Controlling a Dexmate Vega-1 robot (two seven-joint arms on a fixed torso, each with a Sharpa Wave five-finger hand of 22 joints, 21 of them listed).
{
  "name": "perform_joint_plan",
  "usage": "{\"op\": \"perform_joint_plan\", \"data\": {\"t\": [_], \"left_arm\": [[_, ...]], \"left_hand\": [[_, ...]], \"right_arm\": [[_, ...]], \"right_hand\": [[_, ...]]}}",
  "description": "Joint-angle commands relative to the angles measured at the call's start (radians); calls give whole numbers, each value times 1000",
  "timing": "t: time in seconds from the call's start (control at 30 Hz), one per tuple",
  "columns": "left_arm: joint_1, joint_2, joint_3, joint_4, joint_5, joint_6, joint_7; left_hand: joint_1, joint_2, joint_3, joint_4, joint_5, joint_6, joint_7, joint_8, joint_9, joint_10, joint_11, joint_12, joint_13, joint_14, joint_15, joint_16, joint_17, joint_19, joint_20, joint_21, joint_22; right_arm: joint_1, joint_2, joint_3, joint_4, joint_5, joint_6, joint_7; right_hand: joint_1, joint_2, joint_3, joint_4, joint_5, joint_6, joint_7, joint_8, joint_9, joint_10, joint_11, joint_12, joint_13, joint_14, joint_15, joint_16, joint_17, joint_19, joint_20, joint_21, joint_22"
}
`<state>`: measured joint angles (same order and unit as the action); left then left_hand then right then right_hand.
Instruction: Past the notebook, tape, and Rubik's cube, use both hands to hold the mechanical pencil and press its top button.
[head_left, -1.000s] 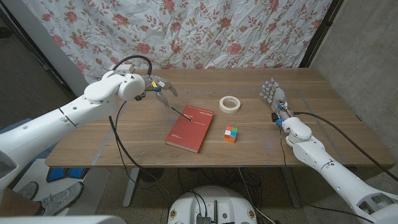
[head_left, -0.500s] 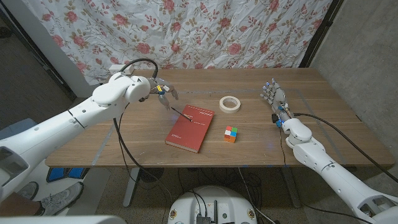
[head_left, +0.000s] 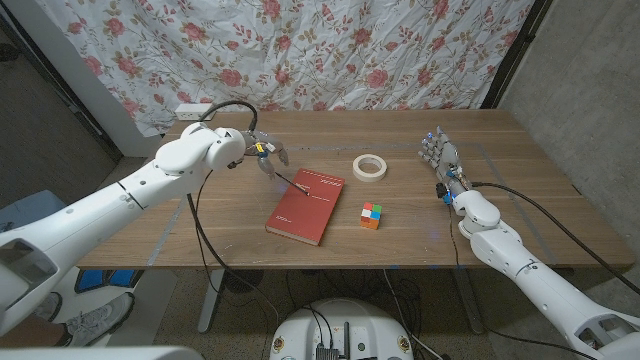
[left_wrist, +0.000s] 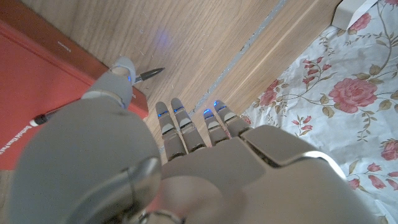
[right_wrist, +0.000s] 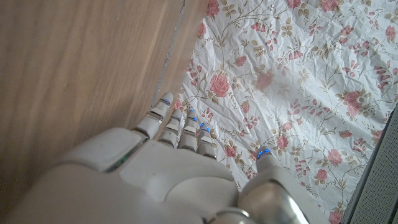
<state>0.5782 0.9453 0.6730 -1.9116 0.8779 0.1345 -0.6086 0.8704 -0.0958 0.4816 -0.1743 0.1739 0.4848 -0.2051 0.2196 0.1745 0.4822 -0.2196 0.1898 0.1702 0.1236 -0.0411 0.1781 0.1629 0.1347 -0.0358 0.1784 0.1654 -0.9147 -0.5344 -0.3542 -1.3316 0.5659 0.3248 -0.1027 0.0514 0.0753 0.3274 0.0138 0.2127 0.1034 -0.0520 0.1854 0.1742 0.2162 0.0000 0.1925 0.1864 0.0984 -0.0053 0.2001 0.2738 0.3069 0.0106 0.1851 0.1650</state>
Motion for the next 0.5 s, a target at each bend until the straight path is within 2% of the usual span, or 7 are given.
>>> {"op": "perform_joint_plan", "data": {"t": [0.03, 0.4, 0.5], "left_arm": [[9, -25, 15, 31, 4, -2, 24], [25, -40, 27, 48, -13, 22, 49], [28, -39, 30, 48, -11, 24, 58]], "left_hand": [[16, 2, 0, 3, 5, 9, 3, 0, 3, 10, -1, 2, 5, 12, -157, 7, 2, 12, -80, 10, 1], [29, 22, -1, 7, 7, 7, 7, -8, 3, 16, -2, -2, 5, 16, -154, 4, 2, 14, -72, 9, 1], [32, 28, -1, 7, 8, 9, 1, -9, 3, 15, -2, -4, 5, 18, -153, 4, 2, 16, -70, 9, 1]], "right_arm": [[1, 3, -2, -1, 0, -2, -3], [-10, -2, 0, -10, 4, -6, -2], [-14, -3, 3, -14, 7, -6, -3]], "right_hand": [[-4, 9, 10, 1, 2, 10, -2, 4, 3, 7, 2, 3, 3, 9, 2, 5, 1, 10, 3, 4, 4], [-6, 10, 11, 1, 2, 14, -1, 5, 3, 8, 6, 3, 3, 10, 4, 6, -2, 10, 4, 4, 4], [-6, 10, 11, 2, 2, 19, -3, 7, 3, 8, 6, 3, 3, 10, 4, 6, -2, 10, 5, 4, 4]]}}
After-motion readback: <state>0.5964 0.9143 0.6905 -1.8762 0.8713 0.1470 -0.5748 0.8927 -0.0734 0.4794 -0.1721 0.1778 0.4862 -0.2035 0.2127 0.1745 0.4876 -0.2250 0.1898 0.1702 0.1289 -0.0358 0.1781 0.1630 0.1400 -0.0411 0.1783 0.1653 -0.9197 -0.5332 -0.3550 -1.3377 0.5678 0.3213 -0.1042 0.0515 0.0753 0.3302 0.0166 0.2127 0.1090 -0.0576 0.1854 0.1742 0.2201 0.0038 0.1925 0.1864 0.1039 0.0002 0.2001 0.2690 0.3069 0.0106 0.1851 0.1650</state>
